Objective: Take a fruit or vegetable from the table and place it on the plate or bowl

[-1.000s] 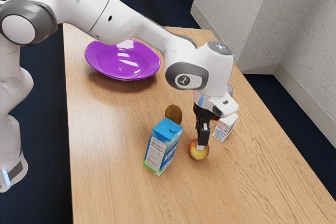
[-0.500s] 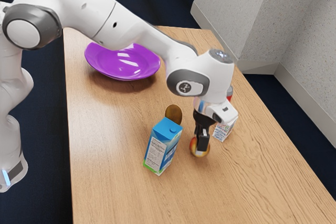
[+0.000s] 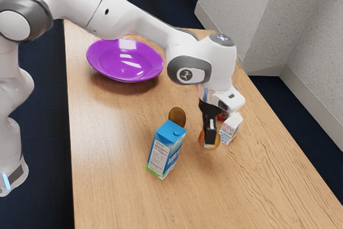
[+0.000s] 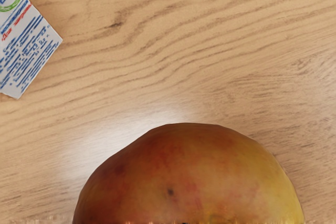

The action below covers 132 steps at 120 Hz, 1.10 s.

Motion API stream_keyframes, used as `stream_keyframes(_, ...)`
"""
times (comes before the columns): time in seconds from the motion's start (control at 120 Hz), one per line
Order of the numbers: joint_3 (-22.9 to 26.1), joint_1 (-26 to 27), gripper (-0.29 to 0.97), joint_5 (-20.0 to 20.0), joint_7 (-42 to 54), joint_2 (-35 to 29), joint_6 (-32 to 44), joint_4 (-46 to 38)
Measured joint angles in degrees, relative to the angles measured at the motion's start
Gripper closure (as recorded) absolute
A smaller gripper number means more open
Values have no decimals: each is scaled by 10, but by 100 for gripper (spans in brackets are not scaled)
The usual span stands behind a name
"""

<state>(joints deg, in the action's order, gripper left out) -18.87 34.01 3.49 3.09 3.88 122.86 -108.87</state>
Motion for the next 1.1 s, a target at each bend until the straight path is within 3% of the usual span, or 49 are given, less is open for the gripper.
stream_keyframes(0.208,-75,11,43,-39,-7,-94,-47,15)
stream_keyframes(0.325,-155,-25,43,-58,-6,-100,-80,54)
stream_keyframes(0.583,-318,-30,43,-70,13,-102,-118,66)
stream_keyframes(0.875,-397,-28,43,-72,39,-103,-131,66)
stream_keyframes(1.1,-425,-26,43,-71,55,-103,-131,53)
